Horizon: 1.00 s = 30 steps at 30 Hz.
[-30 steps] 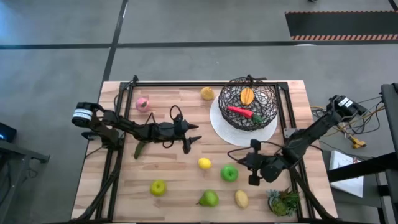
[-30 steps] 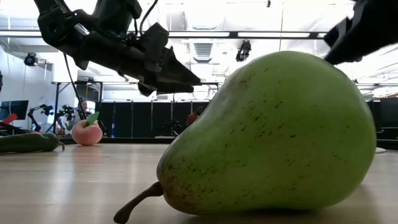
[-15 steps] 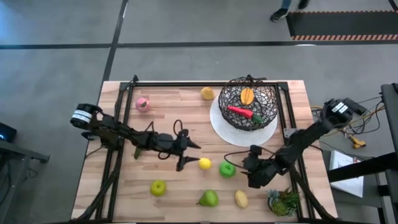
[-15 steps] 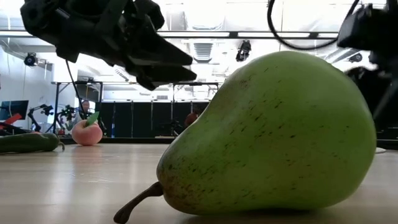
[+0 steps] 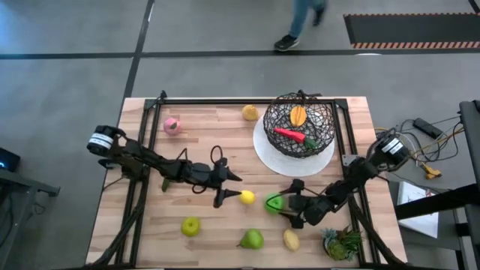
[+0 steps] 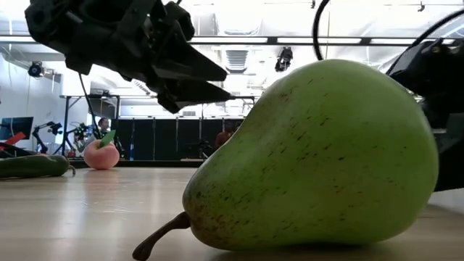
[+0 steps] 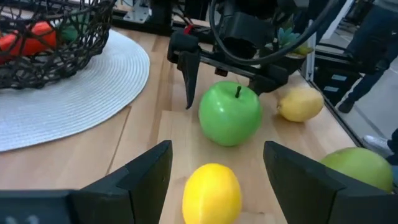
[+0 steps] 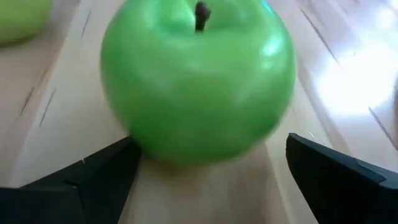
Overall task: Build produce basket
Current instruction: Put the green apple into the black wire basket
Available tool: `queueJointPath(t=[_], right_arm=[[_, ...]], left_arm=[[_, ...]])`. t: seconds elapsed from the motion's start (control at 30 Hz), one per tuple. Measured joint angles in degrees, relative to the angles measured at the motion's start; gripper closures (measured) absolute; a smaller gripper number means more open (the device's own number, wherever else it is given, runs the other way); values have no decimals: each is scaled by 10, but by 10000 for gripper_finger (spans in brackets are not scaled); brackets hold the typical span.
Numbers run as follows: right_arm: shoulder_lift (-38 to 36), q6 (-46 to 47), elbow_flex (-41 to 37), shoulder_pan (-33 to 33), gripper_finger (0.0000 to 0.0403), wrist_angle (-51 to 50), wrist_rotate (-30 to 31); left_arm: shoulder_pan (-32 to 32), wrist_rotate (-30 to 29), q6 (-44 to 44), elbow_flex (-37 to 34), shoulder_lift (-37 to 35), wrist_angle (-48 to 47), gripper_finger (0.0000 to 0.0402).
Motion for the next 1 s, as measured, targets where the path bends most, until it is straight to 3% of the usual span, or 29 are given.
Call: queueJointPath(t=[0.23, 0.37, 0.8, 1.0], right_arm=[[84, -58, -5, -26, 19, 183, -1], [109, -76, -5, -37, 19, 237, 2], [105, -126, 15, -42, 19, 252, 9], [105, -116, 14, -55, 62, 242, 7]], left_arm=[[0, 1, 0, 41, 55, 0, 164], [0, 2, 0, 54, 77, -2, 164], [0, 12, -1, 65, 98, -4, 164], [0, 17, -1, 65, 98, -2, 164]])
